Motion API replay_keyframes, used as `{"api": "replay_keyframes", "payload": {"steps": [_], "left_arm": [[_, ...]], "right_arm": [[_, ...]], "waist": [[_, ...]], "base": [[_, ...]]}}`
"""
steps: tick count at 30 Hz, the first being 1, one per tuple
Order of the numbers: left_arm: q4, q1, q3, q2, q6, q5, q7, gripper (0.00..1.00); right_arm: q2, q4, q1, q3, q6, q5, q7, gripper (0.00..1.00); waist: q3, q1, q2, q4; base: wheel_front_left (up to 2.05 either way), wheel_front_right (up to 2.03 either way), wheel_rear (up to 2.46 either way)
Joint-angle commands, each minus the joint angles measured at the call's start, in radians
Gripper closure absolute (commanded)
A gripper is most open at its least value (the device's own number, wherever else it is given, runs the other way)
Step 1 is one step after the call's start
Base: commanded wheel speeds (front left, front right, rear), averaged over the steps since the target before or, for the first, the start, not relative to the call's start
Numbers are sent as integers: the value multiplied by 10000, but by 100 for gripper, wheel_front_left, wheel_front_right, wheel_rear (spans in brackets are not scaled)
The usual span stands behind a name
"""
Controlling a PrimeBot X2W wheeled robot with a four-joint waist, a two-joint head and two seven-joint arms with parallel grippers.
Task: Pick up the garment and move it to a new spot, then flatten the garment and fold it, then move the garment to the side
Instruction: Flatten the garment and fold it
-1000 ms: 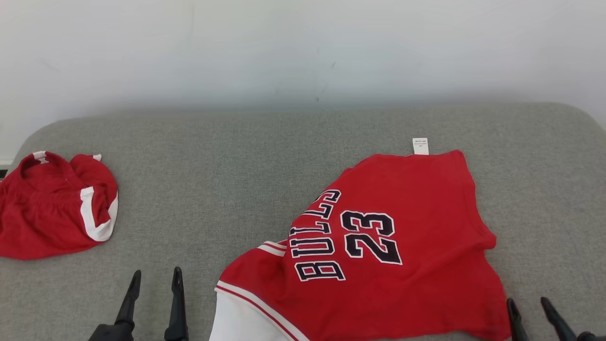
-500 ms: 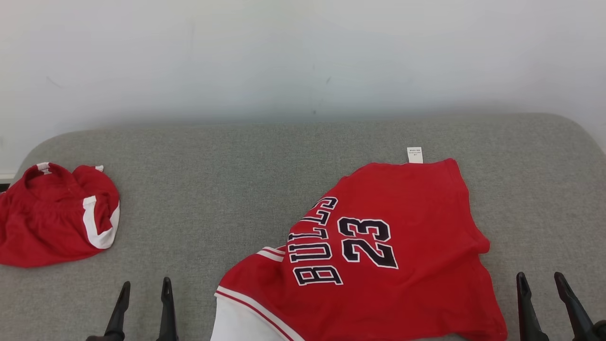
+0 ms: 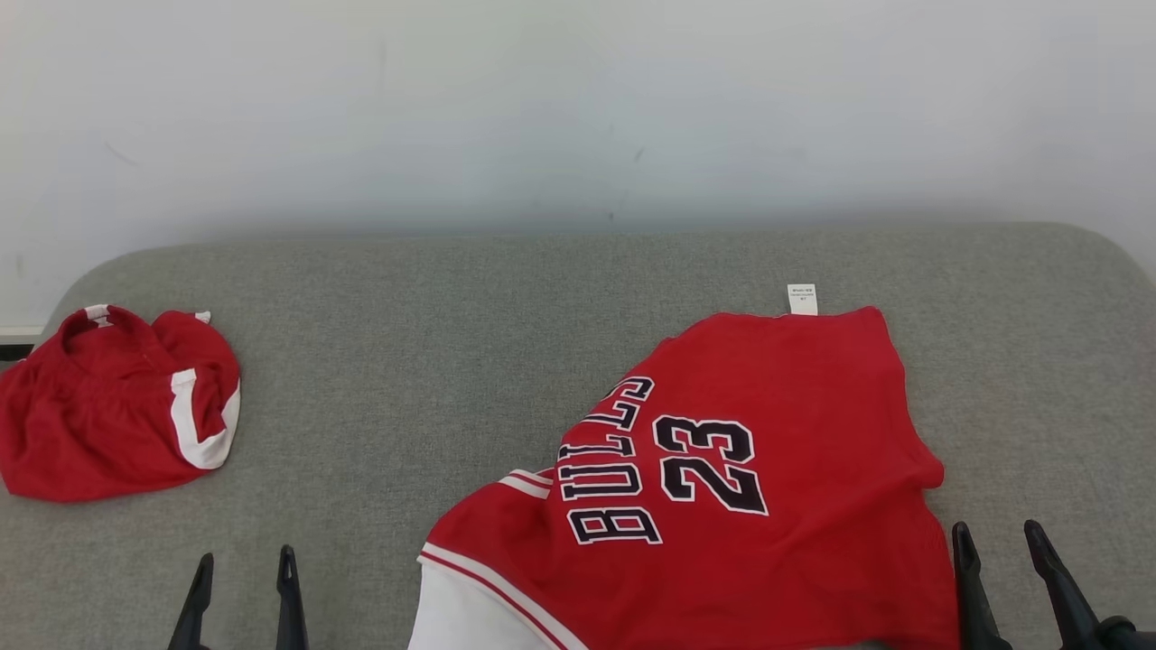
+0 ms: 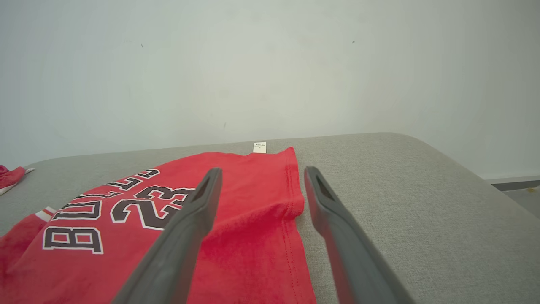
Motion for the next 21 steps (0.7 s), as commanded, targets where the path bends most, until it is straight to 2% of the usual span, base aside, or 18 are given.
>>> {"api": "replay_keyframes", "payload": {"steps": [1, 11, 15, 21], "left_arm": [[-48, 121, 44, 54, 44, 184, -33, 0], [32, 174, 30, 54, 78, 398, -33, 0], [266, 240, -192, 16, -121, 243, -33, 0], [1311, 235, -961, 74, -526, 238, -35, 0]], "right_arm": [[78, -1, -19, 21, -23, -96, -3, 0], [15, 162, -93, 177, -23, -167, -4, 0], [-159, 438, -9, 116, -23, -150, -4, 0], [-618, 1280, -92, 144, -23, 67, 29, 0]], "waist": [[9, 0, 0, 14], [29, 0, 0, 68], [-2, 0, 0, 61], [15, 0, 0, -20]], "base": [[0, 0, 0], [0, 0, 0], [0, 0, 0], [0, 0, 0]]}}
